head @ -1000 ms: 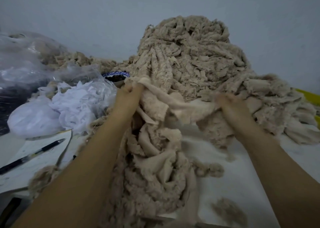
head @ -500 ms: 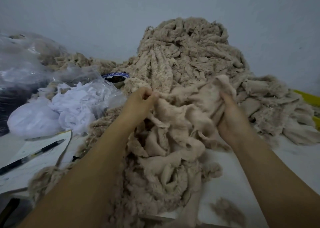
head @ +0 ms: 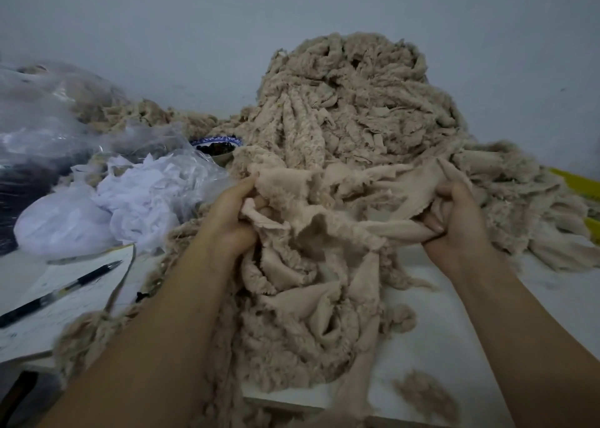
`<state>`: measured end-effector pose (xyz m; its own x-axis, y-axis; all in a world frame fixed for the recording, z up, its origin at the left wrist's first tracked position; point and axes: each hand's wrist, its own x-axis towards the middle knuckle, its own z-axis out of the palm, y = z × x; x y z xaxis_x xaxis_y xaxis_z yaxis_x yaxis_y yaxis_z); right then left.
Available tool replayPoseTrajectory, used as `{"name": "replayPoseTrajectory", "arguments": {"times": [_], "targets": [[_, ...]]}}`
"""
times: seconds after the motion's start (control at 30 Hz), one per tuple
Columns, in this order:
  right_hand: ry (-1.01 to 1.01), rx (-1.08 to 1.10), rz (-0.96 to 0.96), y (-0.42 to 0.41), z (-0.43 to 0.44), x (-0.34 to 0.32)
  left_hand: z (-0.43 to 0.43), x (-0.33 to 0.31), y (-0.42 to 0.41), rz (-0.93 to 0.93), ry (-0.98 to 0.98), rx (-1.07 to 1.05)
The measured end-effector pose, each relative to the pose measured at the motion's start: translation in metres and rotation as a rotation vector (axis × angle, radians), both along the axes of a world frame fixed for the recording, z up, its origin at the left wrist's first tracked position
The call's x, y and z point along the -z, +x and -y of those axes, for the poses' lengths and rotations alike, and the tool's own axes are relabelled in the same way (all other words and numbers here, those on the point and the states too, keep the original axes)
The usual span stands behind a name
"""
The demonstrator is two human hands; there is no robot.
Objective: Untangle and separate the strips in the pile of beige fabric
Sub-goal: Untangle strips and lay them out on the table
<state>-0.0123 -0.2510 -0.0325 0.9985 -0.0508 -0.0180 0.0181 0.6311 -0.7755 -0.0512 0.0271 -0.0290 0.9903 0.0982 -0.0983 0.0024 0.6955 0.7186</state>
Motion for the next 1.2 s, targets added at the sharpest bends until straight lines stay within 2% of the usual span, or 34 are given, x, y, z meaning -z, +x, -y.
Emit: {"name": "replayPoseTrajectory", "arguments": {"times": [0.17,0.2,0.27,0.37,0.5,0.57,0.63,0.67,0.7,0.77,0.8,0.87,0.97,1.0,1.07,1.2], "targets": [[0.065,-0.029,0.018,-0.010,0.000,0.009,-0.010,0.010,-0.002,0.241,-0.304,0.066],[0.054,-0.032,0.013,-0.012,-0.002,0.010,-0.011,0.010,-0.001,0.270,-0.329,0.082],[0.019,-0.008,-0.012,-0.013,-0.005,0.013,-0.009,0.007,0.001,0.248,-0.262,0.103],[0.009,0.090,-0.032,-0.013,-0.007,0.013,-0.001,0.004,0.005,0.094,-0.059,0.074],[0.052,0.031,0.015,-0.014,-0.009,0.010,0.015,-0.002,0.012,-0.028,0.128,-0.068],[0.058,-0.021,0.062,-0.016,-0.013,0.008,0.023,-0.004,0.014,-0.041,0.406,-0.108],[0.037,-0.062,0.089,-0.021,-0.019,0.006,0.033,-0.003,0.011,-0.006,0.833,-0.046],[-0.027,-0.071,0.082,-0.024,-0.021,0.006,0.039,-0.001,0.010,0.009,1.011,0.044],[-0.176,-0.062,0.073,-0.027,-0.023,0.006,0.045,0.003,0.008,0.001,1.131,0.160],[-0.712,-0.024,0.109,-0.034,-0.028,0.007,0.056,0.010,0.008,-0.069,1.210,0.315],[-0.954,-0.050,0.173,-0.038,-0.031,0.009,0.060,0.014,0.010,-0.108,1.185,0.326],[-1.252,-0.175,0.360,-0.044,-0.036,0.015,0.064,0.018,0.015,-0.164,0.989,0.307],[-1.388,-0.269,0.525,-0.047,-0.039,0.024,0.060,0.023,0.018,-0.218,0.531,0.214],[-1.372,-0.278,0.528,-0.048,-0.040,0.024,0.056,0.025,0.018,-0.220,0.433,0.190],[-1.263,-0.252,0.408,-0.043,-0.040,0.022,0.051,0.027,0.016,-0.194,0.250,0.166],[-0.755,-0.099,0.045,-0.021,-0.030,0.024,0.035,0.031,0.012,-0.077,-0.089,0.040]]}}
